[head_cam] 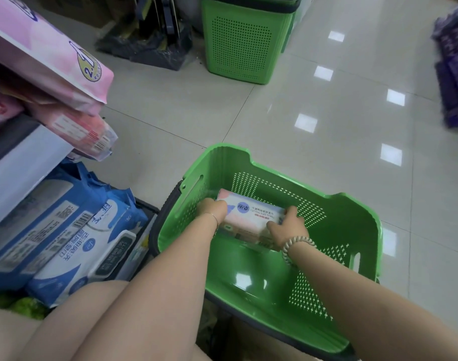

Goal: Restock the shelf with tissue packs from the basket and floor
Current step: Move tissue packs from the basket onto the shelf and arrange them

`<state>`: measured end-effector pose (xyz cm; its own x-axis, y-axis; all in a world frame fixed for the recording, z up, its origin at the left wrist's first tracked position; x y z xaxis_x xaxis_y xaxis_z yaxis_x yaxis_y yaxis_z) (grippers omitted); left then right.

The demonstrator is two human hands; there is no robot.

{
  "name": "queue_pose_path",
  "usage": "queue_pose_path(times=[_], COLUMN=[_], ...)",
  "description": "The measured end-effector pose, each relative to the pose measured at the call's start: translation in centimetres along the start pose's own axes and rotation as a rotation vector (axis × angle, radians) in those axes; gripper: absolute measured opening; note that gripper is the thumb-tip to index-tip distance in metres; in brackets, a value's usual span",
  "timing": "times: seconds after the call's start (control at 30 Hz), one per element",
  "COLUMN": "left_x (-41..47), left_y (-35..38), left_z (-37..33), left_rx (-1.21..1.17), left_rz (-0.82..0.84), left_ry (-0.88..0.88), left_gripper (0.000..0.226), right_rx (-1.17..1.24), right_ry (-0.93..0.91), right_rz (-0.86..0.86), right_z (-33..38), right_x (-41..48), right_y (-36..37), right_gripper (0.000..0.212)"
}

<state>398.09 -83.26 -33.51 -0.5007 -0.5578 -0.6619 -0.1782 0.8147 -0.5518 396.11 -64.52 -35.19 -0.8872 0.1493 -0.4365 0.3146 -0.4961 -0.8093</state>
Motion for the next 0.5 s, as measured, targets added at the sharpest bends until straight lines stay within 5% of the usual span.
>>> queue_pose_path(times=[0.23,0.5], left_x=[-3.2,-6.8], left_y=[-2.0,-3.4], left_z=[-1.3,-1.7], left_rx=[-0.012,-0.303], left_rz=[-0.069,-0.071], left_ry=[0.045,0.076], left_gripper=[0.005,0.032], right_rx=[0.034,0.050], right_ry=[-0.045,-0.122], right_rz=[-0.025,-0.112], right_z=[1.2,2.8], right_x=[-1.6,-3.3], right_y=[-2.4,-5.6], right_gripper=[0.047,0.053])
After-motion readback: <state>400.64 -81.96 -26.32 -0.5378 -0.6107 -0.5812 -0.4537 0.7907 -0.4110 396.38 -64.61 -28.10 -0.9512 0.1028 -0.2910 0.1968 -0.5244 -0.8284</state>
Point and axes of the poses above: each hand's wrist, its own x-axis towards the middle knuckle, its own y-axis out of the palm, z = x × y, the point moved 2 cm from there along x, towards the middle knuckle, and after that the axes turned 7 degrees about -z, right-handed, at the moved point
